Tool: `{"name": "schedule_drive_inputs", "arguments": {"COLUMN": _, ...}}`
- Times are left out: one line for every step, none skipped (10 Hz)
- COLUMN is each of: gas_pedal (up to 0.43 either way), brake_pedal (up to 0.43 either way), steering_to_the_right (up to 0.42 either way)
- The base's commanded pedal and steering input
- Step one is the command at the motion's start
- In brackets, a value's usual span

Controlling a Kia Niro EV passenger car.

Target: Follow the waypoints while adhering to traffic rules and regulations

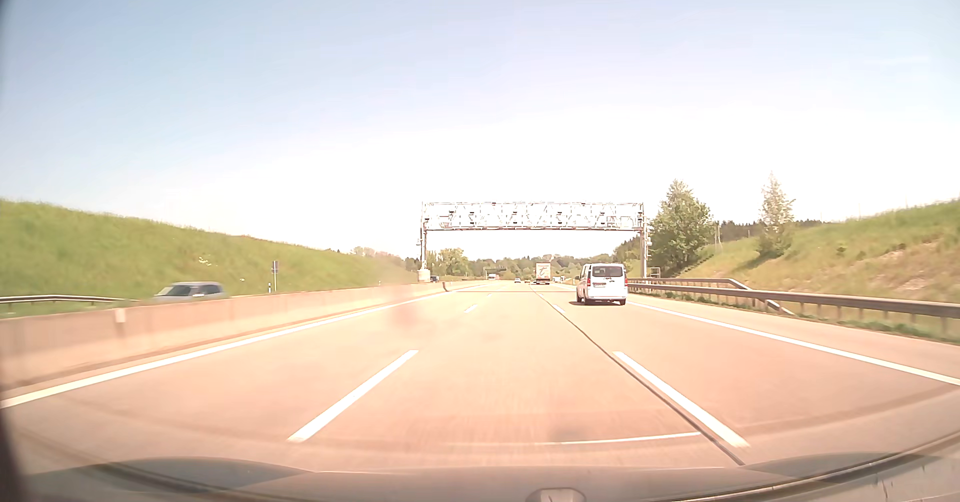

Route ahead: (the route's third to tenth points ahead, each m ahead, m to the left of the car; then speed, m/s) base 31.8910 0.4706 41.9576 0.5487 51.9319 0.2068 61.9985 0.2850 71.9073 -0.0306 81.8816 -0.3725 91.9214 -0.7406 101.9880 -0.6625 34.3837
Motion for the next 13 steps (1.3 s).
{"name": "schedule_drive_inputs", "arguments": {"gas_pedal": 0.331, "brake_pedal": 0.000, "steering_to_the_right": 0.000}}
{"name": "schedule_drive_inputs", "arguments": {"gas_pedal": 0.331, "brake_pedal": 0.000, "steering_to_the_right": 0.001}}
{"name": "schedule_drive_inputs", "arguments": {"gas_pedal": 0.331, "brake_pedal": 0.000, "steering_to_the_right": 0.001}}
{"name": "schedule_drive_inputs", "arguments": {"gas_pedal": 0.331, "brake_pedal": 0.000, "steering_to_the_right": 0.001}}
{"name": "schedule_drive_inputs", "arguments": {"gas_pedal": 0.331, "brake_pedal": 0.000, "steering_to_the_right": 0.001}}
{"name": "schedule_drive_inputs", "arguments": {"gas_pedal": 0.319, "brake_pedal": 0.000, "steering_to_the_right": 0.001}}
{"name": "schedule_drive_inputs", "arguments": {"gas_pedal": 0.319, "brake_pedal": 0.000, "steering_to_the_right": 0.001}}
{"name": "schedule_drive_inputs", "arguments": {"gas_pedal": 0.311, "brake_pedal": 0.000, "steering_to_the_right": 0.001}}
{"name": "schedule_drive_inputs", "arguments": {"gas_pedal": 0.287, "brake_pedal": 0.000, "steering_to_the_right": 0.001}}
{"name": "schedule_drive_inputs", "arguments": {"gas_pedal": 0.280, "brake_pedal": 0.000, "steering_to_the_right": 0.001}}
{"name": "schedule_drive_inputs", "arguments": {"gas_pedal": 0.260, "brake_pedal": 0.000, "steering_to_the_right": 0.001}}
{"name": "schedule_drive_inputs", "arguments": {"gas_pedal": 0.240, "brake_pedal": 0.000, "steering_to_the_right": 0.001}}
{"name": "schedule_drive_inputs", "arguments": {"gas_pedal": 0.220, "brake_pedal": 0.000, "steering_to_the_right": 0.001}}
